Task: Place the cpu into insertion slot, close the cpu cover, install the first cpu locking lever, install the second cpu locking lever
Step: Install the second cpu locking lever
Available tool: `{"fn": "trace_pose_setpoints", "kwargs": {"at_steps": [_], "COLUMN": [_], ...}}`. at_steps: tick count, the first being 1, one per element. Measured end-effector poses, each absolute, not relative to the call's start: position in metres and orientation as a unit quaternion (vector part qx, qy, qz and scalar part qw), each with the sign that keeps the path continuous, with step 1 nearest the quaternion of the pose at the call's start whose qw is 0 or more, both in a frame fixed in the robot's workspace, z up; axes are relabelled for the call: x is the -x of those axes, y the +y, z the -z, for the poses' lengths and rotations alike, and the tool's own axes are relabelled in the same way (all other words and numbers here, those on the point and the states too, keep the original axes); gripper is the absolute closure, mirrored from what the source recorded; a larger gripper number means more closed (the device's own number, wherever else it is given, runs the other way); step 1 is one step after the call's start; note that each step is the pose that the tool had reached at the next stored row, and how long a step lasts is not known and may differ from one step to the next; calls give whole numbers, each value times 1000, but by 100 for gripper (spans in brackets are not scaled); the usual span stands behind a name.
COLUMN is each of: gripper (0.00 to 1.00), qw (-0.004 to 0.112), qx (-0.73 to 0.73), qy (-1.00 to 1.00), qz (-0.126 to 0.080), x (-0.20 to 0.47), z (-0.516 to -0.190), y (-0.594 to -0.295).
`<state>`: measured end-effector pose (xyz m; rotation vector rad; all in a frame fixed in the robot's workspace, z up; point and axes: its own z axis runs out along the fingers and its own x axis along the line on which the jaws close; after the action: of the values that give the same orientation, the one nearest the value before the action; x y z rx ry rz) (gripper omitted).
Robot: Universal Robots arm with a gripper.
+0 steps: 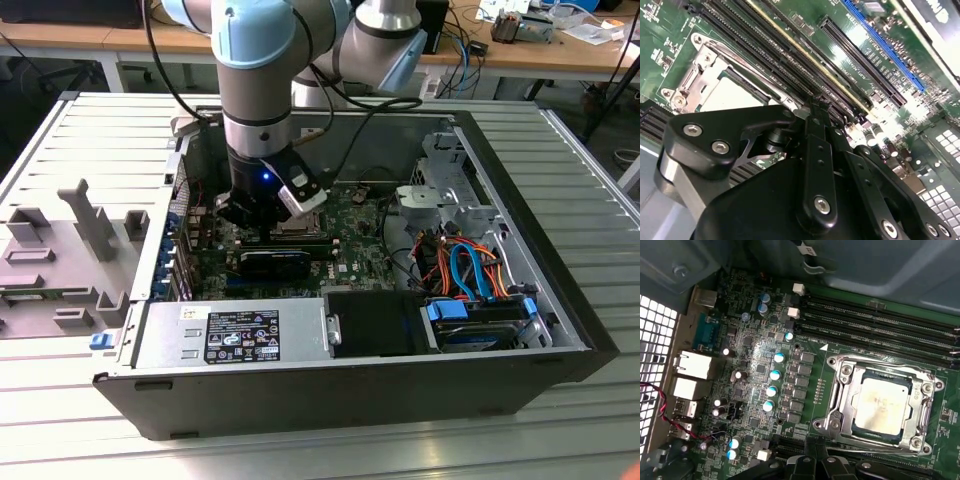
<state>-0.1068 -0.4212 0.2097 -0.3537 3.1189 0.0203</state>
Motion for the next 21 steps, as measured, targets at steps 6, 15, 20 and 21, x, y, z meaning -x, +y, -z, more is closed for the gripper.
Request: {"fn": "trace_pose_setpoints", "kwargs": {"at_steps": [6, 15, 20, 21], "gripper": [89, 89, 89, 89], "qw": [1, 2, 2, 3], "qx": [113, 113, 113, 113], "qy": [994, 994, 994, 994], "qz": [-8, -9, -9, -10], "x": [107, 107, 107, 107], "z": [-208, -203, -202, -204], "y": [-414, -407, -407, -407]}}
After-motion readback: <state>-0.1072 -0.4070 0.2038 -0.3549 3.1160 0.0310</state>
